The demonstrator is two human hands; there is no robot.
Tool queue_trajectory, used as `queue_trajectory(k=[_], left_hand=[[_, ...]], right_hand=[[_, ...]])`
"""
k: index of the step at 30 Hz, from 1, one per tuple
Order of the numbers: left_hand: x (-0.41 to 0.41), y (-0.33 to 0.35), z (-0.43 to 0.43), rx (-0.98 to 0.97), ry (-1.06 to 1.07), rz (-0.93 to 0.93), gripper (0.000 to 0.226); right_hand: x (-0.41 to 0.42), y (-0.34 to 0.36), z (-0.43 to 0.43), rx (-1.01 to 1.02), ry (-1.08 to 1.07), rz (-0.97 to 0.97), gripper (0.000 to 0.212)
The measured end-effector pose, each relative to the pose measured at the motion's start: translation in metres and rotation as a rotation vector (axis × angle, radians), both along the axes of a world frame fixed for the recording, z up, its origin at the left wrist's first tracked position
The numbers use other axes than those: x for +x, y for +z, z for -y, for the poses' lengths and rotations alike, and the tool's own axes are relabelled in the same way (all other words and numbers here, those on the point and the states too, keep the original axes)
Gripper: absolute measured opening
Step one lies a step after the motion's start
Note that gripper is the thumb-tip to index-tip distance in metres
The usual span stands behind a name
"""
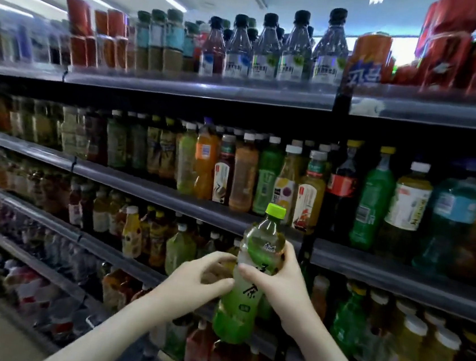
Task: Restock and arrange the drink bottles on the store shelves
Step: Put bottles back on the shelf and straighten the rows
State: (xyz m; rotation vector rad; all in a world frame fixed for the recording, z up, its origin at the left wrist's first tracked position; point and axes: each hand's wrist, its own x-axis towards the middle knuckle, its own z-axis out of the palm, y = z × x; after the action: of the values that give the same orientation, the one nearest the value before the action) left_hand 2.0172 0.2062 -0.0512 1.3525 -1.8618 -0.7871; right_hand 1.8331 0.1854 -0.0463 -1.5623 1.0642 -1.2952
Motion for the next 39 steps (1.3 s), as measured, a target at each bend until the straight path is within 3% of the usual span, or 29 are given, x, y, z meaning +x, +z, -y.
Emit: queue_trajectory(k=[6, 12, 23, 28, 35, 39], left_hand=[[0.022, 0.01, 0.044, -0.024, 0.033, 0.01, 0.059], [0.063, -0.001, 0.09, 0.004, 0.121, 0.059, 0.06], [0.198, -0.032, 0.132, -0.134, 0.387, -0.134, 0.058], [0.272, -0.014, 0.156, -0.274, 0.303, 0.009, 0.062], [0.376, 0.011, 0.196, -0.188, 0.031, 0.002, 0.063], [0.408, 0.005, 0.201, -0.238, 0.022, 0.037, 0.055]], right_hand=[[0.045, -0.005, 0.049, -0.045, 0.054, -0.046, 0.07], [0.097, -0.02, 0.092, -0.005, 0.141, -0.086, 0.074], [0.219, -0.021, 0.156, -0.045, 0.386, -0.25, 0.062], [0.304, -0.016, 0.173, -0.114, 0.241, -0.209, 0.065], [0.399, -0.001, 0.182, -0.097, 0.018, -0.067, 0.045], [0.428, 0.005, 0.183, -0.094, 0.005, -0.063, 0.051]])
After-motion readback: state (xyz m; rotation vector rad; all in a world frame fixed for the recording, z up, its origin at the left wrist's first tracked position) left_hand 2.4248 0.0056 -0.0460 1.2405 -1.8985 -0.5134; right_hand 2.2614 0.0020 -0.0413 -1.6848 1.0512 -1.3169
